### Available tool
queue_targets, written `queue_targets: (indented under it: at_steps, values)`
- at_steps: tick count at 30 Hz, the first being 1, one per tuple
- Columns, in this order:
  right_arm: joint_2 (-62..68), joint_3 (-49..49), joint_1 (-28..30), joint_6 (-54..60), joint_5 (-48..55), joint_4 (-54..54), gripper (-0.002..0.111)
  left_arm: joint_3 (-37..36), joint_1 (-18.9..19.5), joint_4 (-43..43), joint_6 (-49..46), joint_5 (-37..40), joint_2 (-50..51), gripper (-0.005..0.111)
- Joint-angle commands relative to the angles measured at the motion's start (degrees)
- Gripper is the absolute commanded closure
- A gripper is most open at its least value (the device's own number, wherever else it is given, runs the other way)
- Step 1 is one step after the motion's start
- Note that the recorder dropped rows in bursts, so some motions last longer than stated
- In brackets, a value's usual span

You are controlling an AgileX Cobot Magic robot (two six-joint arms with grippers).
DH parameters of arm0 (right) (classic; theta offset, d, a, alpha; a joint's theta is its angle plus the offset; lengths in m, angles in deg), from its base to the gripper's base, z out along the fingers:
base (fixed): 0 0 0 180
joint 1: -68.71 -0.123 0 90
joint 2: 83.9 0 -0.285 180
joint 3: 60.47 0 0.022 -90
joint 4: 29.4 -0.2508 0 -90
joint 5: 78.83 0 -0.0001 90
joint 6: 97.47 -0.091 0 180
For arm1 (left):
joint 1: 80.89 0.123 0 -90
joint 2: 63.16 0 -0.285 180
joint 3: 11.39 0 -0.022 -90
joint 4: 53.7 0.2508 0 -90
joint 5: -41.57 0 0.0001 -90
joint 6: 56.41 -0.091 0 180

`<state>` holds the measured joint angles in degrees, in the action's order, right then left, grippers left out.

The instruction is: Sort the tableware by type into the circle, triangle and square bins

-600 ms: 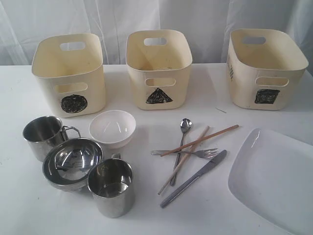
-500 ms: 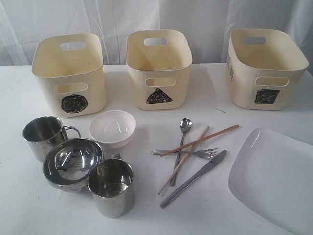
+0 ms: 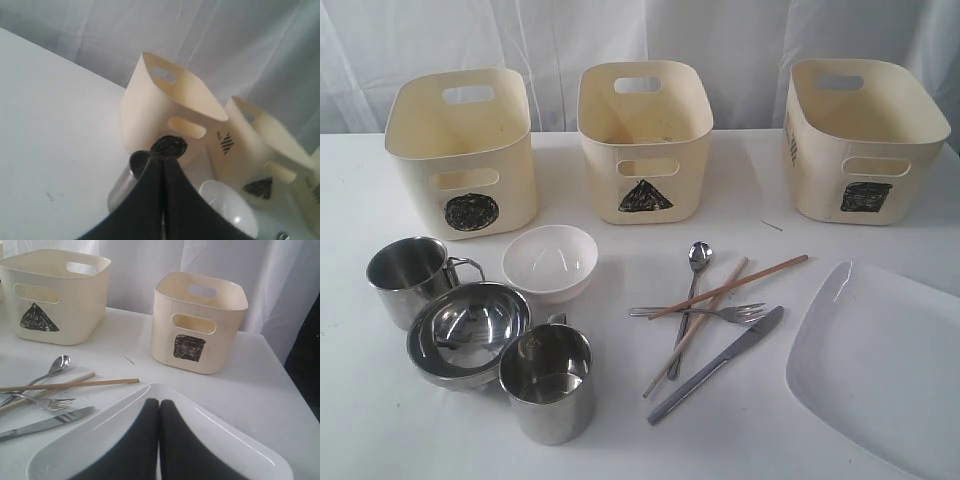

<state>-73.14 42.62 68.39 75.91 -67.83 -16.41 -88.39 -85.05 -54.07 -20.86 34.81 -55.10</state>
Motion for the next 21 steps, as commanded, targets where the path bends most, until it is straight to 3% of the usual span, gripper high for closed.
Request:
queue_targets:
  at_steps: [1,5,10,13,18,21]
  values:
    - [-0.3,-0.3,0.3,0.4,-0.3,0.2,0.108,-0.2,0.0,-0.3,14.7,-3.1,-0.3,0.107]
    - [-0.3,-0.3,0.3,0.4,-0.3,0.2,0.108,6.2,0.0,8.8,20.6,0.6,-0.3,0.107]
    - [-0.3,-0.3,0.3,0.4,-0.3,0.2,0.108,17.1,0.0,14.4,19.7,15.3,2.2,0.107]
    - [-0.3,-0.3,0.3,0.4,-0.3,0.2,0.108,23.6,-1.3,9.2,7.4,24.0,7.1,0.107]
    - [-0.3,-0.3,0.3,0.4,-0.3,0.2,0.108,34.5,-3.7,-5.5,-25.9,36.2,18.1,0.107]
    - [-0.3,-0.3,0.3,0.4,-0.3,0.2,0.108,39.1,-3.8,-5.6,-29.4,45.0,26.6,0.107]
